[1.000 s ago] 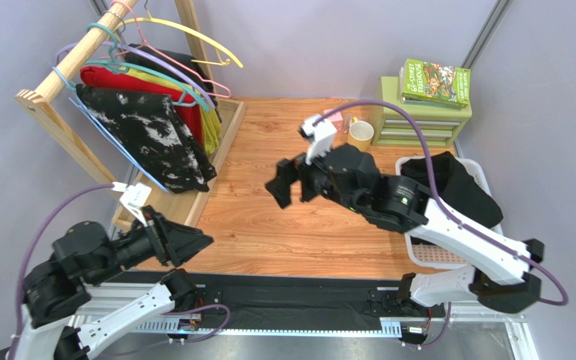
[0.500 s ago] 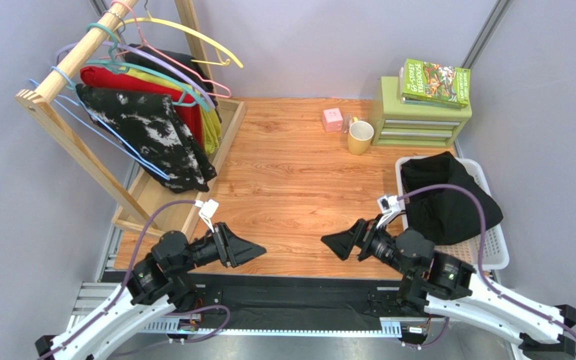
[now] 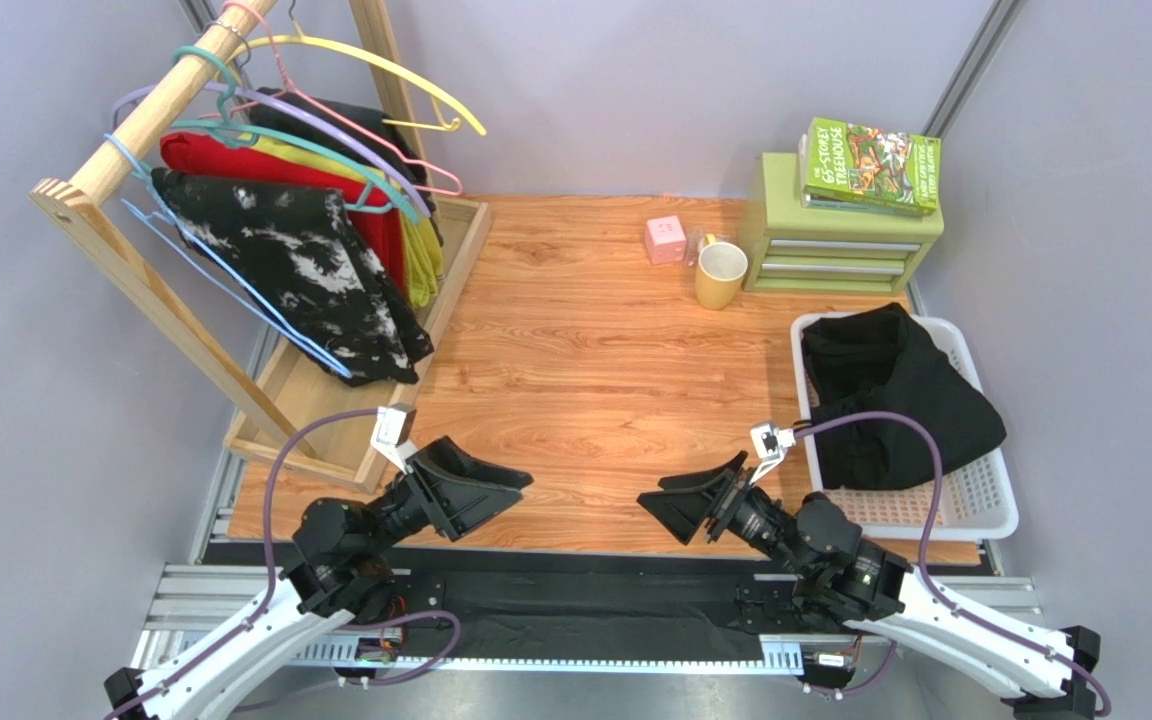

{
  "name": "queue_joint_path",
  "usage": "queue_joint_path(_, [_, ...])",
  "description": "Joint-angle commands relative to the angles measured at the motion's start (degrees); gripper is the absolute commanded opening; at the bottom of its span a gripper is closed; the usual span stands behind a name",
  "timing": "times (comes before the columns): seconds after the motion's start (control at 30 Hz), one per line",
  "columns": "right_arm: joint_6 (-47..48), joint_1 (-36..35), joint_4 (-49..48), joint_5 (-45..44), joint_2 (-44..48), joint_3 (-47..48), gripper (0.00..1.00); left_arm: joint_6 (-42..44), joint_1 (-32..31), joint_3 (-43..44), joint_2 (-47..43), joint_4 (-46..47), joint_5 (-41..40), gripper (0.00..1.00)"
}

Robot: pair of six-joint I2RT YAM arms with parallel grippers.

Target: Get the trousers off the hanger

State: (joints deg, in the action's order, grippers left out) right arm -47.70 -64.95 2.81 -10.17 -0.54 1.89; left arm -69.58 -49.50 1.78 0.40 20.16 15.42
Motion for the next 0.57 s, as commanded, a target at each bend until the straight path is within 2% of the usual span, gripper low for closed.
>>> queue_joint_path(0.0, [-3.0,-0.09,-2.99,-5.45,1.33,-6.55,1.0,0.93,-0.16,-8.9,-5.76,6.65,0.49,0.73])
queue_joint_path(0.17, [-4.94,-0.09,3.6,-9.07,3.79,-6.29,1.0,2.69,-0.16,-8.46,-4.63,3.13,0.66,0.73])
queue_joint_path(0.53, [-7.14,0.0,8.61,-10.83,3.44,-6.29,1.0,4.89,-0.16,-8.37,1.79,2.25,0.22,0.74])
